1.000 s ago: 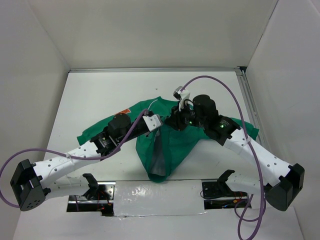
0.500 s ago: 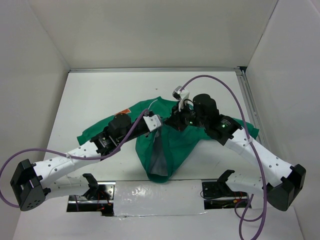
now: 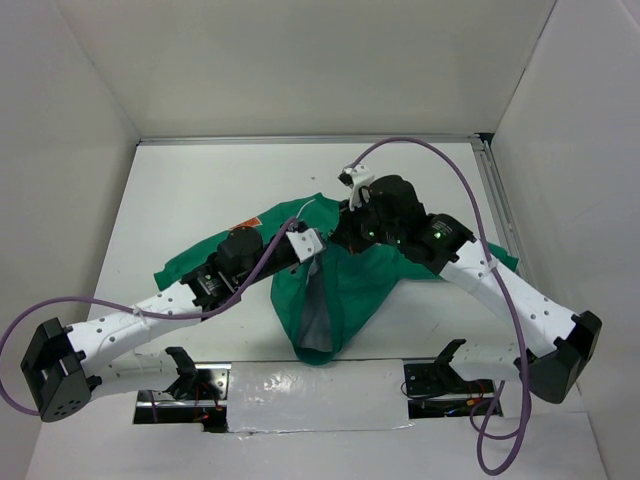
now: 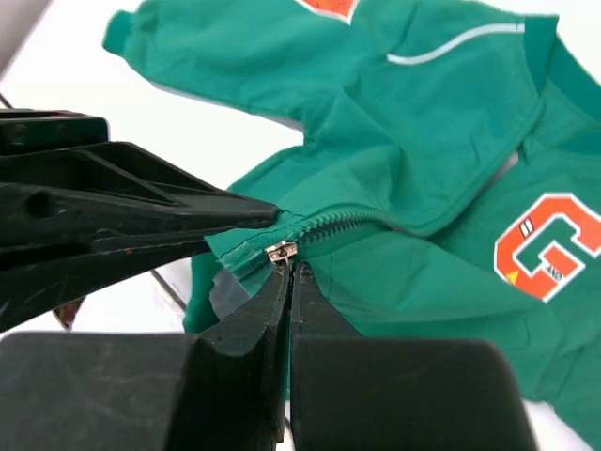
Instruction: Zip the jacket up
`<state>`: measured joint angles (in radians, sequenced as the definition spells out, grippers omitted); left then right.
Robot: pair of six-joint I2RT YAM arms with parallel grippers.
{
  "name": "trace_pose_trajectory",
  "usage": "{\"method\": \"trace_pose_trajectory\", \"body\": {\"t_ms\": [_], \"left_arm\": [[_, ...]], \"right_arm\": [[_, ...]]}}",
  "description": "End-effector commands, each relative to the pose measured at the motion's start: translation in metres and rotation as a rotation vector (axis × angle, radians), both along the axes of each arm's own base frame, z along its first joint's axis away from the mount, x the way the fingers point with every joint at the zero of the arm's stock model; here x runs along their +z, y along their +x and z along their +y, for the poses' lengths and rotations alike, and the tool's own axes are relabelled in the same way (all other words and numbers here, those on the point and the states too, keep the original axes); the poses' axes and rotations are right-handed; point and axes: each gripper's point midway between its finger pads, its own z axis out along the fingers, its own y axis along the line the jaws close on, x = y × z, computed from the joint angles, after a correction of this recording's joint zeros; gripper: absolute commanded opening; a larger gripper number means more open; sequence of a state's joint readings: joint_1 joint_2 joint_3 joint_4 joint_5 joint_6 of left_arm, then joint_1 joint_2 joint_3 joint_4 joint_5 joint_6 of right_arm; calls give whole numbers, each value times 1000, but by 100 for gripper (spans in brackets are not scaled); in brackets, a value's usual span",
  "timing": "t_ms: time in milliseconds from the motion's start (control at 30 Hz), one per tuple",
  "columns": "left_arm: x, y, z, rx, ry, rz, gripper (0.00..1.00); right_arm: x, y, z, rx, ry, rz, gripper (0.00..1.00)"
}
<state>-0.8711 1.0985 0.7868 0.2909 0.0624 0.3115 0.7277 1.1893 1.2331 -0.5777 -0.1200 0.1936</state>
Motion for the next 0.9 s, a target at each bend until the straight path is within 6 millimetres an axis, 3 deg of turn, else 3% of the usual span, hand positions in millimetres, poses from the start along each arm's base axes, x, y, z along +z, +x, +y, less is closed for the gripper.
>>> {"method": "trace_pose_trajectory", "body": {"t_ms": [0, 67, 233, 367, 567, 633, 733, 833, 867], "left_arm": [[18, -6, -2, -34, -38, -55, 0], [18, -4, 1, -16, -29, -61, 0], [21, -9, 0, -33, -30, -63, 0], [26, -22, -5, -82, -38, -67, 0], [37, -36, -6, -120, -44, -91, 0], [40, -38, -2, -121, -59, -113, 0], [41, -37, 1, -102, -70, -116, 0], [33, -26, 0, -55, -51, -86, 1], [29, -21, -3, -44, -37, -75, 9]], "right_arm": [[-17, 24, -41, -183, -190, -4, 0], [-30, 20, -45, -157, -251, 17, 0], [-32, 30, -55, -231, -281, -5, 0], [-41, 54, -79, -434, -385, -14, 0], [-76, 69, -79, -424, -469, 55, 0], [-78, 74, -82, -428, -451, 60, 0], [-66, 67, -68, -331, -346, 29, 0], [-33, 42, -46, -181, -175, 25, 0], [-25, 37, -41, -157, -139, 30, 0]]}}
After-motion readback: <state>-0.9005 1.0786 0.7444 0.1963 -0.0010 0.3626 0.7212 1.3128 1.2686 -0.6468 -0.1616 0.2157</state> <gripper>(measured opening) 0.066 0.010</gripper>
